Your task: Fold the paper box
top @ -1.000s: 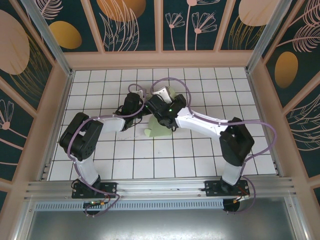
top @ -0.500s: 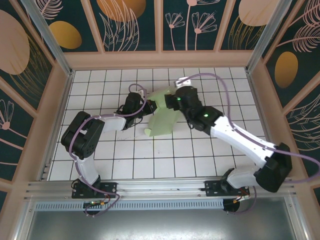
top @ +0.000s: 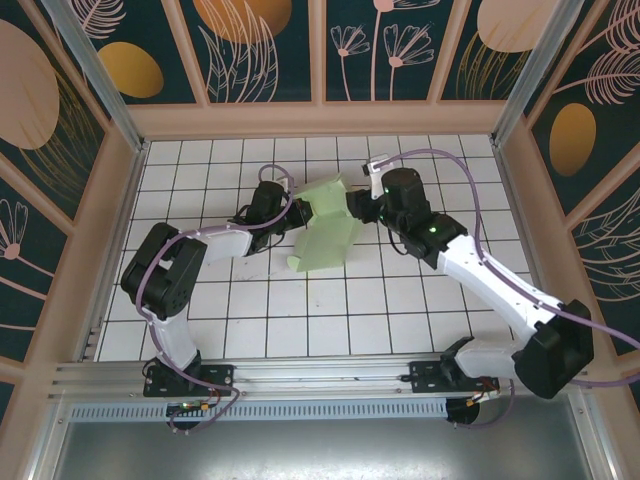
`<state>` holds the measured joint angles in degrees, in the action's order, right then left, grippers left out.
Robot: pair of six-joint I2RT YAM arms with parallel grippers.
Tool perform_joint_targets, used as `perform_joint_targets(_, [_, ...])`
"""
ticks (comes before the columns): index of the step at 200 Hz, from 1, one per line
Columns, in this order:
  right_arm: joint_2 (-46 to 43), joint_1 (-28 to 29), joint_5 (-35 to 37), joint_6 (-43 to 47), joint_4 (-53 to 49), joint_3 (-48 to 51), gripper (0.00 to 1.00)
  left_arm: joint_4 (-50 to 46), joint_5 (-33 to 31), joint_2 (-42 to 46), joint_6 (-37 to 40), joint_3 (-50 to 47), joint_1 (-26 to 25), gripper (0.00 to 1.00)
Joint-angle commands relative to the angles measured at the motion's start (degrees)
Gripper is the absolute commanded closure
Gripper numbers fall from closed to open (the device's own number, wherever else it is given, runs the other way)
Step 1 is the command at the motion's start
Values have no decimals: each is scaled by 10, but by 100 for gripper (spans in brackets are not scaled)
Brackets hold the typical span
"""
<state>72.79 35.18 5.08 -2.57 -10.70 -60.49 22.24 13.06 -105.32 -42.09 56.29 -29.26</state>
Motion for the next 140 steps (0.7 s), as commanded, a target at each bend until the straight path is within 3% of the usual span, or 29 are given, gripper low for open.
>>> perform_joint_targets(1, [26, -29, -71, 46, -26, -15, 57, -4, 7, 24, 14, 10, -3, 100])
perform_joint_targets(108, [134, -31, -70, 79, -48, -67, 59, 10, 26, 15, 12, 11, -3, 100])
perform_joint_targets(140, [117, -31, -89, 66, -43, -66, 61, 9, 24, 17, 12, 8, -2, 100])
